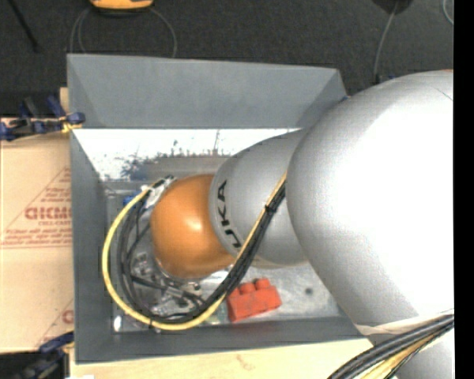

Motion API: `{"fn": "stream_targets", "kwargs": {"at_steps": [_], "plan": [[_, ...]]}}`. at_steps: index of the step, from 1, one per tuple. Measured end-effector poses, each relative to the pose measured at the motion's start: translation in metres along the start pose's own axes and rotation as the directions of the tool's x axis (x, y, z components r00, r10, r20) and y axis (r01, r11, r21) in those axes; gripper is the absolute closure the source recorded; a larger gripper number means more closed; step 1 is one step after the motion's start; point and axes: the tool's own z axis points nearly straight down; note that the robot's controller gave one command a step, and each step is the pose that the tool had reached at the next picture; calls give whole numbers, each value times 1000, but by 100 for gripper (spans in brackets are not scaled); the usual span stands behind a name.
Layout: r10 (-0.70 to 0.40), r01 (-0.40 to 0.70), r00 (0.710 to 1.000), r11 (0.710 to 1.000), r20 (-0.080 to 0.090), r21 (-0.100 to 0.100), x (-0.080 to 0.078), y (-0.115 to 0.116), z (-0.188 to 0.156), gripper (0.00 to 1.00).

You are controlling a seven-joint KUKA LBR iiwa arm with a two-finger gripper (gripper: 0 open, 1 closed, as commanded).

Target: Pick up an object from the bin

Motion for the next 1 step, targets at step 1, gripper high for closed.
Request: {"fn": "stream_targets", "kwargs": {"at_steps": [1], "plan": [[2,-3,1000,1000,-7,-3,2,1,0,100]]}}
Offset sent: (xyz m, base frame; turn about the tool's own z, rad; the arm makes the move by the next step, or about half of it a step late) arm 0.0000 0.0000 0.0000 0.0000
